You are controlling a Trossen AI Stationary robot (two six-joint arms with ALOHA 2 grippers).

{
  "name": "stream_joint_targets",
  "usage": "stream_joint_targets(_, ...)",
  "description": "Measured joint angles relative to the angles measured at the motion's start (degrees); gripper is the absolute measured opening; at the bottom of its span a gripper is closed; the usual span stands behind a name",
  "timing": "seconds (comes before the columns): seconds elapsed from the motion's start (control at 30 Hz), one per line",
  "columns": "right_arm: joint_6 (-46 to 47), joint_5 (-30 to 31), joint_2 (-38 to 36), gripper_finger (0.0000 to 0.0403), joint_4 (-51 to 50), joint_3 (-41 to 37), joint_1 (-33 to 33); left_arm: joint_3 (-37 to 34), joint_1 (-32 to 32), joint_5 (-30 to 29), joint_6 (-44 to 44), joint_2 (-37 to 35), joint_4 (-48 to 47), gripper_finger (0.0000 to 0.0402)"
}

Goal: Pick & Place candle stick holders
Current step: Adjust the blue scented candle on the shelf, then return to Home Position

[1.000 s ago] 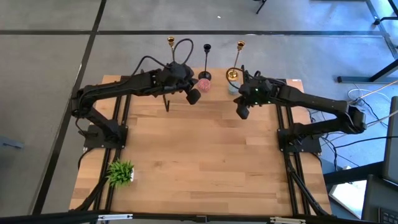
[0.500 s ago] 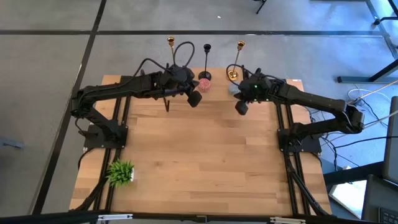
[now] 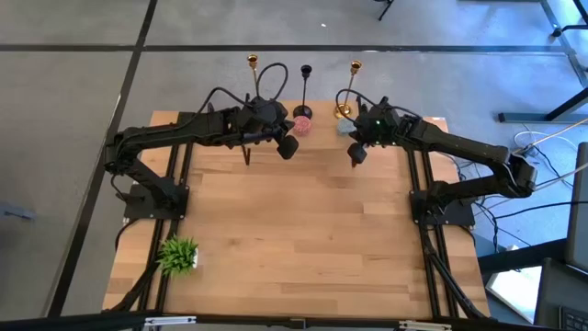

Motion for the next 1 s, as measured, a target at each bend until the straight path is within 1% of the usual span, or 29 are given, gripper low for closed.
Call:
stream_joint_targets(0.1, -0.15, 1.88, 0.00, 0.0000, 0.35, 0.00, -0.02, 0.00, 0.00, -0.02, -0.01, 0.02, 0.00, 0.0002)
stream_joint_targets(0.17, -0.23, 1.95, 0.00, 0.0000, 0.35, 0.00, -0.02, 0.00, 0.00, -0.02, -0.22, 0.02, 0.00, 0.0002)
stream_joint_targets(0.4, -0.80, -1.33, -0.21, 0.0000, -0.25, 0.00, 0.00, 0.00, 0.02, -0.02, -0.32, 0.01, -0.01, 0.0002)
stream_joint_targets(0.5, 1.10, -3.27, -1.15, 0.0000, -0.68, 0.00, 0.00, -0.07, 0.02, 0.00, 1.12, -0.63, -0.20, 0.0002)
stream_joint_targets(0.8, 10.20, -12.29, -9.11, 0.0000, 2.25, 0.00, 0.36, -0.07, 0.90, 0.10, 4.62, -6.14, -2.02, 0.0002)
stream_joint_targets(0.93, 14.98, -13.01, -14.12, 0.0000, 4.48, 0.00, 1.97, -0.05, 0.85, 0.16, 4.76, -9.24, -2.83, 0.0002)
stream_joint_targets(1.0, 17.53, -11.72, -16.78, 0.0000, 5.28, 0.01, 3.46, -0.04, 0.31, 0.31, 4.83, -10.56, -3.23, 0.0002)
